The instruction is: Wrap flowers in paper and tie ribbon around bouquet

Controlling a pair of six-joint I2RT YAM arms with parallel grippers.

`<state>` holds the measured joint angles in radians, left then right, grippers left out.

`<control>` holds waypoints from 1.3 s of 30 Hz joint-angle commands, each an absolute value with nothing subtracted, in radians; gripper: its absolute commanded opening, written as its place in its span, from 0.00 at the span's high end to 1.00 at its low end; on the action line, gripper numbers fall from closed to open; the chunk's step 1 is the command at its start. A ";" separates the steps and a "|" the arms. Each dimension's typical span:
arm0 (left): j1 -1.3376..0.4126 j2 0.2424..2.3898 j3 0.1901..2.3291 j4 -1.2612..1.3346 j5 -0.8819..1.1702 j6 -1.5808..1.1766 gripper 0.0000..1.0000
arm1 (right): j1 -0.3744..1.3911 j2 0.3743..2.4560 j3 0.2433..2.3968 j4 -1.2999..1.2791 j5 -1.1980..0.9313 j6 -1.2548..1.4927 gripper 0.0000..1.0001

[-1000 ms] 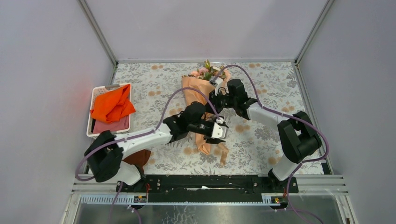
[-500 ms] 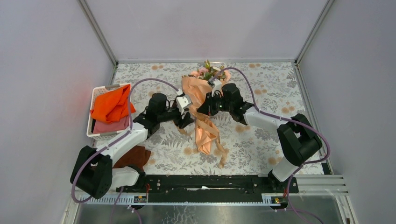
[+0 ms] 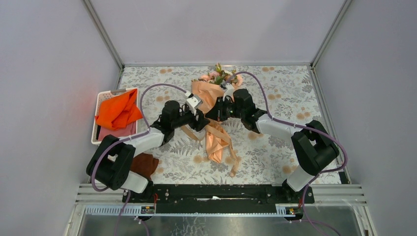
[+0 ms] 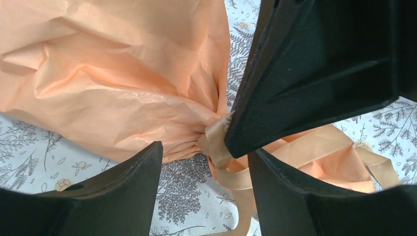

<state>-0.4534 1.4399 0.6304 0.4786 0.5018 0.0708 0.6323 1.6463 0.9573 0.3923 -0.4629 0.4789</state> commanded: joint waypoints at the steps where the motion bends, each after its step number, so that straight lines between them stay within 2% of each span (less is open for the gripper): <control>1: -0.449 1.475 0.613 0.655 0.494 0.002 0.32 | 0.641 1.624 0.981 0.452 -0.490 0.502 1.00; 4: -0.449 1.498 0.613 0.686 0.524 -0.037 0.36 | 0.642 1.636 0.988 0.455 -0.499 0.505 1.00; 7: -0.449 1.516 0.614 0.722 0.539 -0.064 0.46 | 0.642 1.653 0.995 0.457 -0.519 0.513 1.00; 9: -0.450 1.520 0.615 0.745 0.586 -0.062 0.61 | 0.641 1.659 0.996 0.455 -0.526 0.511 1.00; 12: -0.451 1.518 0.609 0.742 0.623 -0.052 0.90 | 0.639 1.659 1.010 0.409 -0.543 0.464 1.00; 13: -0.450 1.517 0.606 0.724 0.622 -0.037 0.98 | 0.635 1.658 1.029 0.369 -0.547 0.425 0.96; 16: -0.437 1.510 0.596 0.656 0.624 0.025 1.00 | 0.608 1.659 1.124 0.148 -0.542 0.275 0.79; 20: -0.420 1.505 0.569 0.641 0.668 0.100 1.00 | 0.540 1.671 1.146 0.040 -0.535 0.152 0.70; 25: -0.421 1.521 0.541 0.662 0.735 0.289 1.00 | 0.539 1.764 1.204 -0.075 -0.572 0.006 0.71; 35: -0.413 1.544 0.552 0.626 0.824 0.420 1.00 | 0.568 1.857 1.232 0.007 -0.634 -0.080 0.72; 37: -0.414 1.544 0.555 0.630 0.813 0.417 1.00 | 0.572 1.863 1.232 0.006 -0.646 -0.101 0.69; 39: -0.412 1.545 0.554 0.639 0.809 0.415 1.00 | 0.573 1.863 1.216 0.006 -0.670 -0.125 0.62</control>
